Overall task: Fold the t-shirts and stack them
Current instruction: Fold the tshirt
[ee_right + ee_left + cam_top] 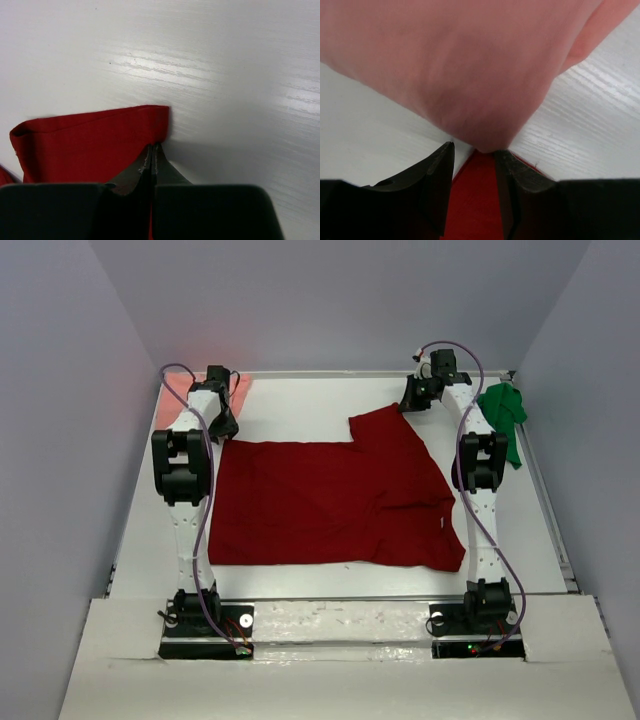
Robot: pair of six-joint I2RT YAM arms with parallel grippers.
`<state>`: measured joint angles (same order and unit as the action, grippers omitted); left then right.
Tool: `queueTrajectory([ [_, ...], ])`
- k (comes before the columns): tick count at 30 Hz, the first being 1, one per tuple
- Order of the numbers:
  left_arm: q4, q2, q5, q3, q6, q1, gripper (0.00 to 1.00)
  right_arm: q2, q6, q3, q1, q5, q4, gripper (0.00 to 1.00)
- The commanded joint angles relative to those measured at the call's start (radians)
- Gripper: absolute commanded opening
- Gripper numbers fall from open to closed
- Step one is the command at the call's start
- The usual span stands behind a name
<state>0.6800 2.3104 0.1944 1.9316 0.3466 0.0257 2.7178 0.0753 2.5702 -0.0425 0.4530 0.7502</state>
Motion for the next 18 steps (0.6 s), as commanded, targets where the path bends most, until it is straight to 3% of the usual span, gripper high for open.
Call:
queueTrajectory([
  [1,0.021,0.018,-0.032,0.038,-0.026,0.000,0.48,-0.075,0.001,0.019,-0.003,0.019,-0.048,0.00],
  [18,-0.023,-0.016,-0.096,-0.031,-0.011,0.020,0.40,-0.059,0.015,0.024,-0.003,0.016,-0.049,0.00],
])
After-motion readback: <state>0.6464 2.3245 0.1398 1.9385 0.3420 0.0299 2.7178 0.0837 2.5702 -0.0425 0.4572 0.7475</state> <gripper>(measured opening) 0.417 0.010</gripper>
